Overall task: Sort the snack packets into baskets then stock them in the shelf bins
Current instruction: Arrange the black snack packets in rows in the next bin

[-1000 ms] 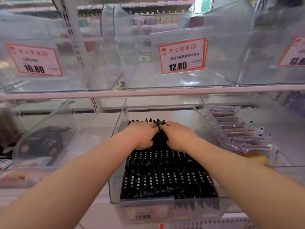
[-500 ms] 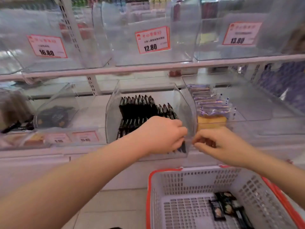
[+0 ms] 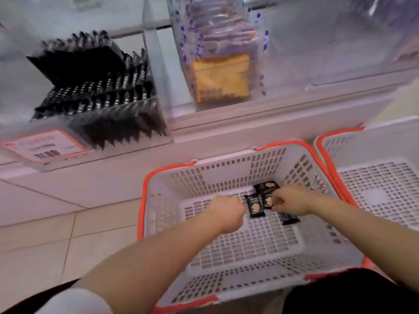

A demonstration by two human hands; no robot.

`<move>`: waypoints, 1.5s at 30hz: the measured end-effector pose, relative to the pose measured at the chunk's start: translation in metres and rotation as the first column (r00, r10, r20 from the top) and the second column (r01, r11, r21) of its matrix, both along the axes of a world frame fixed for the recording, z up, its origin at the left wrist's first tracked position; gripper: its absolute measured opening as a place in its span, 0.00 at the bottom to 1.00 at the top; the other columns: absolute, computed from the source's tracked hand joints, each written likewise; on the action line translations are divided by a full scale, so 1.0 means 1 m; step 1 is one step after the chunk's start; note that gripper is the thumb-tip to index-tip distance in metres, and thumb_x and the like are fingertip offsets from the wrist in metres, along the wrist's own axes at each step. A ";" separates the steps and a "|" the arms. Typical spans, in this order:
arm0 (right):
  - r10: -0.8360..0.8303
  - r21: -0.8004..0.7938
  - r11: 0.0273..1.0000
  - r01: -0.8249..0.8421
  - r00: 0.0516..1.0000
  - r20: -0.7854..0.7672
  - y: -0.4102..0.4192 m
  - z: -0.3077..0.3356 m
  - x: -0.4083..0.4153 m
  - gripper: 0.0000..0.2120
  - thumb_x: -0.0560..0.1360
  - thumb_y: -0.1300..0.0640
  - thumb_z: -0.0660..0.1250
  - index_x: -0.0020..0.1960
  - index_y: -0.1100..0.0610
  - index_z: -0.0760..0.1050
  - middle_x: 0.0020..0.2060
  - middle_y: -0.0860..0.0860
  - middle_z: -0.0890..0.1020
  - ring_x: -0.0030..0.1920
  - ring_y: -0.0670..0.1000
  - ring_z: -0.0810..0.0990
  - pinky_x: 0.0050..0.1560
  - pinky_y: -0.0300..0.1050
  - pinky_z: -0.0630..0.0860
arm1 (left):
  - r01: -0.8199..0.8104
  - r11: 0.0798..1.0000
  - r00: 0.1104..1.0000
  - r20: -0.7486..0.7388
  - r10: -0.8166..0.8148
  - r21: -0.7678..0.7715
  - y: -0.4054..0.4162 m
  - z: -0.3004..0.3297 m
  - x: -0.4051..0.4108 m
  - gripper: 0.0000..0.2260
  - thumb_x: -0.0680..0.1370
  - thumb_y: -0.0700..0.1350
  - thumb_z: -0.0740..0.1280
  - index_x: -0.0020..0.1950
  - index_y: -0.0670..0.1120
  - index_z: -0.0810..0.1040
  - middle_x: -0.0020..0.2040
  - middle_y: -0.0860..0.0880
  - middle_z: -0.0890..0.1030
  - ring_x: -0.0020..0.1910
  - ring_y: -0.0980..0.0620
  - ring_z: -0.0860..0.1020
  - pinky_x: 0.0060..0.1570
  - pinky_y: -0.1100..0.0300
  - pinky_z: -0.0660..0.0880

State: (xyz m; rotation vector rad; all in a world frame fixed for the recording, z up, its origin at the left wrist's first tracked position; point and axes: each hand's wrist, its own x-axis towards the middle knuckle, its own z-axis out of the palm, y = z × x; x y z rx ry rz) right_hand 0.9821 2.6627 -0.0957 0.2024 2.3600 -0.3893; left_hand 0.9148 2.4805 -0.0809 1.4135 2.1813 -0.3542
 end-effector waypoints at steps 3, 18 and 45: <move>-0.153 0.031 0.988 0.153 0.988 -0.009 0.022 -0.046 0.007 0.18 0.78 0.53 0.61 0.32 0.54 0.62 0.31 0.51 0.67 0.32 0.49 0.69 0.30 0.41 0.61 | -0.053 0.994 0.990 0.121 0.065 -0.097 0.015 -0.045 0.004 0.12 0.81 0.45 0.55 0.57 0.41 0.73 0.55 0.41 0.76 0.51 0.42 0.75 0.42 0.54 0.70; -0.290 0.353 0.862 0.363 0.925 -0.245 0.004 -0.190 0.022 0.13 0.77 0.60 0.57 0.61 0.61 0.69 0.59 0.61 0.75 0.57 0.58 0.77 0.53 0.47 0.76 | -0.717 0.670 0.601 0.315 0.735 -0.193 0.076 -0.183 -0.002 0.17 0.80 0.47 0.58 0.67 0.41 0.65 0.66 0.42 0.65 0.62 0.43 0.70 0.55 0.52 0.72; -0.802 -0.477 -0.184 0.860 0.149 0.578 -0.023 -0.167 0.002 0.09 0.74 0.67 0.64 0.50 0.56 0.75 0.50 0.57 0.81 0.52 0.57 0.80 0.56 0.55 0.76 | -0.976 -0.058 -0.197 0.753 0.628 -0.208 0.051 -0.189 0.020 0.11 0.77 0.46 0.65 0.58 0.49 0.71 0.48 0.54 0.77 0.45 0.60 0.76 0.37 0.70 0.72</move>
